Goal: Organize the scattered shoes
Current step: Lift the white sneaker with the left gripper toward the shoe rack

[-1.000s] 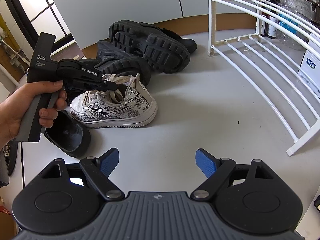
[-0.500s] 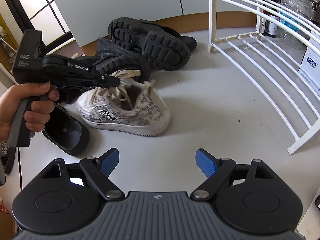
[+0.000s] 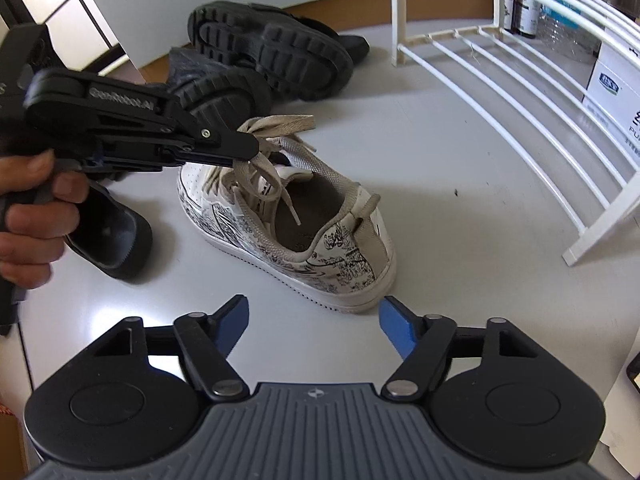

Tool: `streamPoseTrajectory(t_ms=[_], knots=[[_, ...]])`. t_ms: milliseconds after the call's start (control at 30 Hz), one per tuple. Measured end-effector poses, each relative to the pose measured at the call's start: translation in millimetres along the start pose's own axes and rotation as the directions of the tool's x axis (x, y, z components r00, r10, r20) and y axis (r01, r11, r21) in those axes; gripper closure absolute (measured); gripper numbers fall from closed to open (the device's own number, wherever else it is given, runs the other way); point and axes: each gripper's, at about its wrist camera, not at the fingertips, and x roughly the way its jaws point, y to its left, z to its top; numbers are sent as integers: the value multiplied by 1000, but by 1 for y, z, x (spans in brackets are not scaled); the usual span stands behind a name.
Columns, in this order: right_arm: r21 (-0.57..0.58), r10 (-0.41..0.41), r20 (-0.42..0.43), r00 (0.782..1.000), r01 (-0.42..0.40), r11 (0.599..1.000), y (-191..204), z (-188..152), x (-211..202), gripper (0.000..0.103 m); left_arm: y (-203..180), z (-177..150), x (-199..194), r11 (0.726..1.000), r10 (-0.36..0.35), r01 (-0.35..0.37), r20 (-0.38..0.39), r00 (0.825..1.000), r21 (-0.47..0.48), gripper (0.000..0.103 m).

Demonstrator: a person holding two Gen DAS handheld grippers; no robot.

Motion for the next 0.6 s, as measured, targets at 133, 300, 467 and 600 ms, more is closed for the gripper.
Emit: streamPoseTrajectory(t_ms=[133, 300, 467, 600], knots=[[28, -16, -25, 1000, 16, 999, -11, -5, 5, 34, -7, -7, 5, 1000, -27, 27, -14, 1000, -14, 94], [31, -23, -50, 999, 24, 999, -18, -10, 7, 50, -18, -15, 12, 998, -54, 54, -34, 998, -19, 94], [49, -21, -48, 999, 23, 999, -21, -10, 8, 50, -28, -18, 17, 997, -71, 71, -46, 996, -19, 94], [82, -25, -34, 999, 28, 996, -25, -9, 7, 43, -39, -21, 24, 997, -77, 77, -58, 995, -5, 94]])
